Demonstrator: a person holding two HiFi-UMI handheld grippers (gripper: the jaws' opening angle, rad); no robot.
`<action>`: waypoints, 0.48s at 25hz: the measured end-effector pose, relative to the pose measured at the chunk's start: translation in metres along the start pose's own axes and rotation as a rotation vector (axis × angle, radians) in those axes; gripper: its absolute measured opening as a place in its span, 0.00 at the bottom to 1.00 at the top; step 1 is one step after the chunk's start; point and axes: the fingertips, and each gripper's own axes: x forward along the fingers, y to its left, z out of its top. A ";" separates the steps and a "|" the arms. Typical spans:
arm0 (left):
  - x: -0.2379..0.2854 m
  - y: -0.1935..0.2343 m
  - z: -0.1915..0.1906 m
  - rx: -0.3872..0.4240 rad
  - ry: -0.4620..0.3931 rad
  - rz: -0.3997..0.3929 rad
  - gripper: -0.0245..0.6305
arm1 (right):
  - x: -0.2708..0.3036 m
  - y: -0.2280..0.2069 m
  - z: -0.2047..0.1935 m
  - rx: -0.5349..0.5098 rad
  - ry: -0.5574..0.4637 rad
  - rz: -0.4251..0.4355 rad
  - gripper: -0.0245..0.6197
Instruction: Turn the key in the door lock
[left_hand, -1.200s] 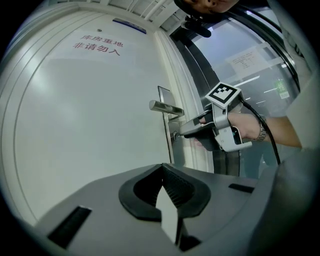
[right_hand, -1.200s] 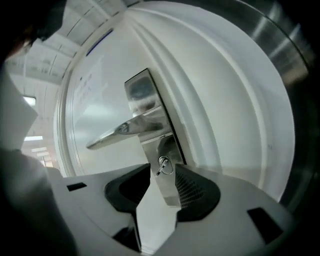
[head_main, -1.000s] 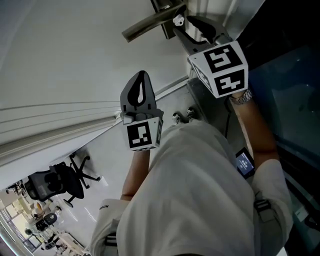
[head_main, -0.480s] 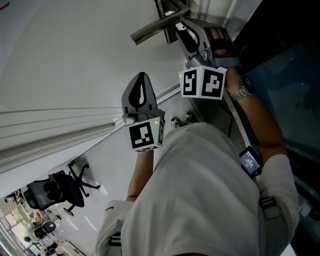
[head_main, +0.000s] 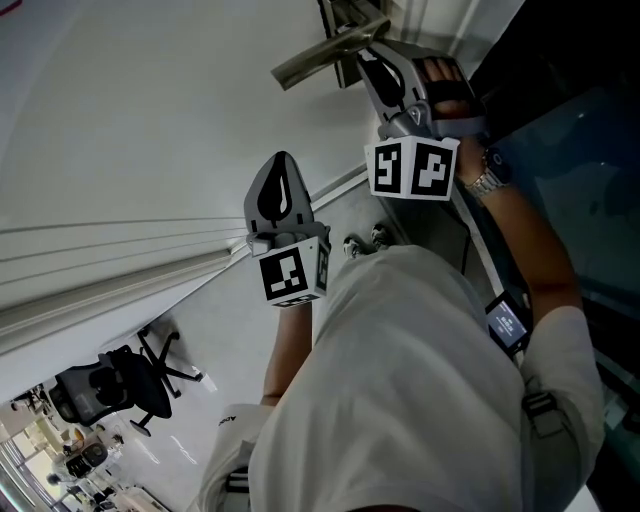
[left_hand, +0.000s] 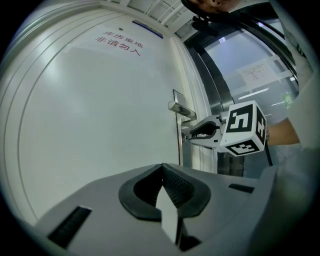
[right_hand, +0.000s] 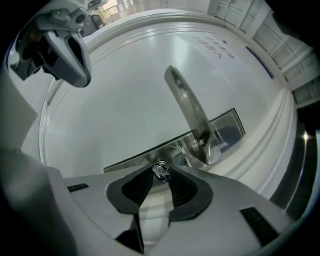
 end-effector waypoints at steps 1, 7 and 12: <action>-0.001 0.001 0.000 -0.001 0.003 0.003 0.05 | -0.001 -0.002 0.000 0.054 -0.001 0.001 0.19; -0.003 0.010 -0.009 -0.012 0.021 0.022 0.05 | 0.002 -0.007 0.000 0.370 -0.006 0.031 0.20; -0.003 0.009 -0.006 -0.018 0.016 0.016 0.05 | -0.001 -0.011 -0.001 0.528 0.000 0.049 0.20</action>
